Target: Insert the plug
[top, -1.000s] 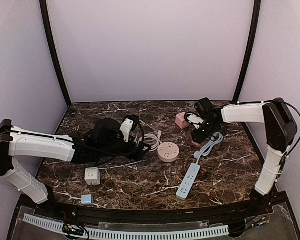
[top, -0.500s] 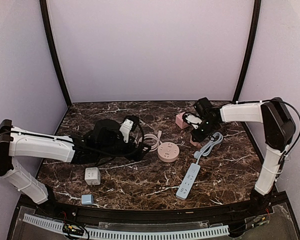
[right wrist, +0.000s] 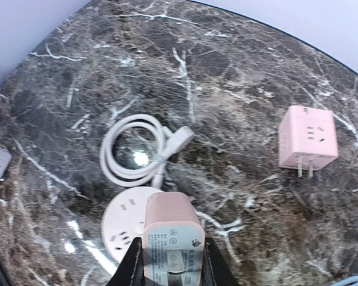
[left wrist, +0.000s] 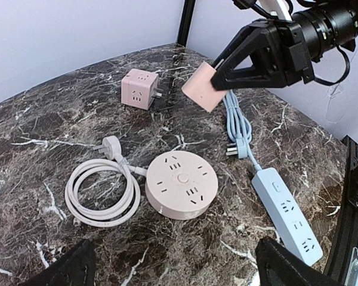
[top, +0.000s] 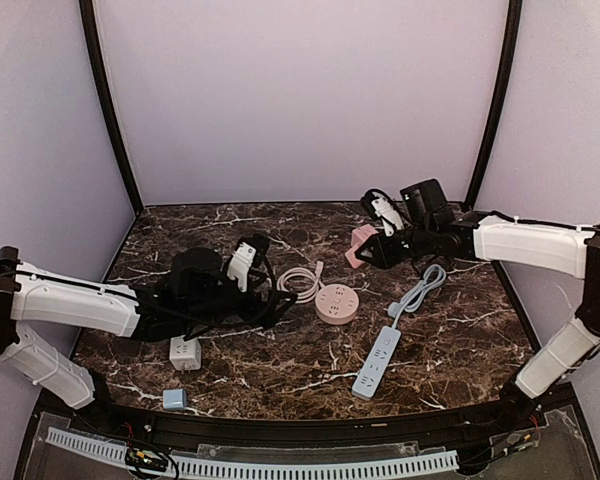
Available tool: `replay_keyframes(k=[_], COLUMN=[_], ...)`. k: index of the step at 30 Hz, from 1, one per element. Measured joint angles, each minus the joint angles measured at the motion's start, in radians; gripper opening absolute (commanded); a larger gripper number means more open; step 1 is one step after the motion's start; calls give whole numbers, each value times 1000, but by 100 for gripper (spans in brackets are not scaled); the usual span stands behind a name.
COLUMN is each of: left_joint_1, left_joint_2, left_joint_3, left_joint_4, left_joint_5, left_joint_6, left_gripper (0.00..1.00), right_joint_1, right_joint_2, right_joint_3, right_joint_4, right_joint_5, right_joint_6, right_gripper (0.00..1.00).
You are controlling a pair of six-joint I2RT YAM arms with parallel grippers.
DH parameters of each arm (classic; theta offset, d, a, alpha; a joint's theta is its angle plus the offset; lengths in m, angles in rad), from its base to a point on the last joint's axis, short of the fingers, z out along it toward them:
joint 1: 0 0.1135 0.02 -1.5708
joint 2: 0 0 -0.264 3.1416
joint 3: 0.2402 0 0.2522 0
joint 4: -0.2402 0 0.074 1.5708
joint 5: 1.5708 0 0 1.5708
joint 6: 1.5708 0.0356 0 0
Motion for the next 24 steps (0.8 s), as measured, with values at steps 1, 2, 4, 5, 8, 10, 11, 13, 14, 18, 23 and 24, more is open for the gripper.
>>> replay_keyframes(k=[1,2,4,5,8,10,11,13,14,18,23,24], left_joint_1=[0,1,12,19,70,113,129,163,169,172,172,172], left_joint_2=[-5,-12,-23,-25,-27,-26,-24,-18,-15,13,47,53], left_joint_3=[1,1,1,1,0,-1,-1,-1,0,25,63,70], left_joint_4=[3,7,27,40,109,169,198,266,285,336,399,414], left_joint_5=[3,13,62,94,248,348,390,476,505,619,700,716], left_joint_6=[5,8,10,6,-33,-77,-100,-147,-162,-226,-300,-314], left_gripper=[93,93,91,91,89,88,88,87,87,84,81,81], right_joint_1=[11,21,40,48,66,78,84,95,100,123,154,160], right_joint_2=[-23,-45,-82,-103,-164,-206,-224,-252,-261,-284,-299,-301], right_joint_3=[-31,-63,-121,-150,-222,-264,-282,-312,-322,-363,-399,-407], right_joint_4=[39,78,151,191,309,403,449,550,585,725,824,844], right_joint_5=[-30,-61,-121,-153,-240,-298,-324,-366,-379,-414,-410,-408], right_joint_6=[34,66,123,153,231,283,309,359,378,449,514,525], right_gripper=[0,0,0,0,0,0,0,0,0,0,0,0])
